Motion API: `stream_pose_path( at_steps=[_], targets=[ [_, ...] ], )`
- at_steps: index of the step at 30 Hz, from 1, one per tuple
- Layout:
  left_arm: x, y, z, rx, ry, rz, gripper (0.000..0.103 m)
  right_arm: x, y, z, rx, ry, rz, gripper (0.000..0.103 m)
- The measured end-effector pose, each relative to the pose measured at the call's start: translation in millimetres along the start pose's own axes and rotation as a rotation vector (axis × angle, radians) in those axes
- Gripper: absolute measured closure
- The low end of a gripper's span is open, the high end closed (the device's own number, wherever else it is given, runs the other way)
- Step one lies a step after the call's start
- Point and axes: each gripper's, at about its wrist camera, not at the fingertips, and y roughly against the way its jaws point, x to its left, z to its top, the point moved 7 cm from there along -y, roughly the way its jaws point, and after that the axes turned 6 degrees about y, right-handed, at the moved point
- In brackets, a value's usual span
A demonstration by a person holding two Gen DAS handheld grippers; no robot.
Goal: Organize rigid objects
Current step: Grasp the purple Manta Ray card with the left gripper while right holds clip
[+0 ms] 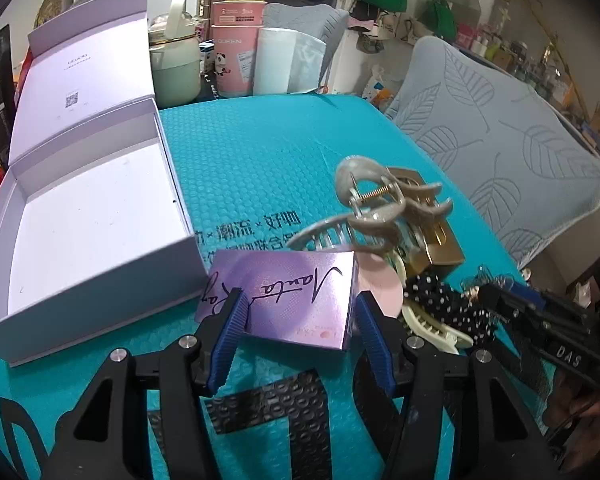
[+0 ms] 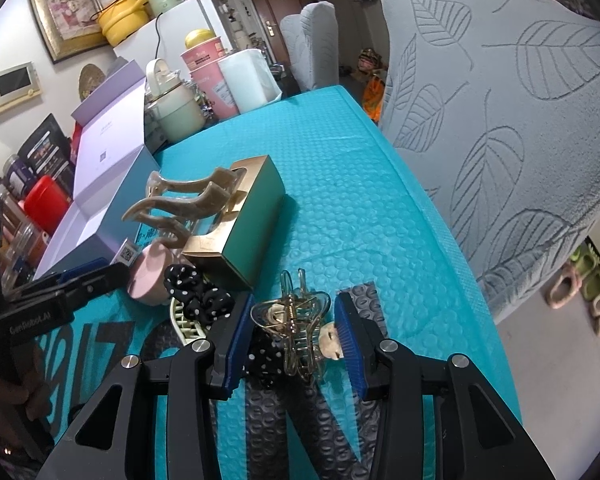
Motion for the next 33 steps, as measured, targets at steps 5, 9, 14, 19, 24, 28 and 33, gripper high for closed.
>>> stream_pose_path(
  at_steps=[5,9,14,19,24,28,33],
  targets=[
    [3,4,-4,0.019,0.016,-0.013,0.051,0,0,0,0.001,0.002,-0.002,0.062],
    [6,6,-13,0.042,0.024,-0.016,0.051,1,0,0,0.003,0.006,-0.002,0.062],
    [13,8,-24,0.055,0.046,-0.007,0.051,2,0,-2,0.005,0.011,-0.002,0.062],
    [19,16,-24,0.027,0.060,0.056,0.050,3,0,-2,0.005,0.017,-0.008,0.062],
    [27,2,-27,0.102,0.117,0.046,0.049,3,0,-2,0.006,0.016,-0.007,0.062],
    [26,-5,-26,0.114,0.151,0.035,0.044,3,1,-2,0.004,0.010,-0.007,0.062],
    [19,-9,-22,0.112,0.121,0.083,0.031,0,1,-2,0.004,-0.004,-0.005,0.062]
  ],
)
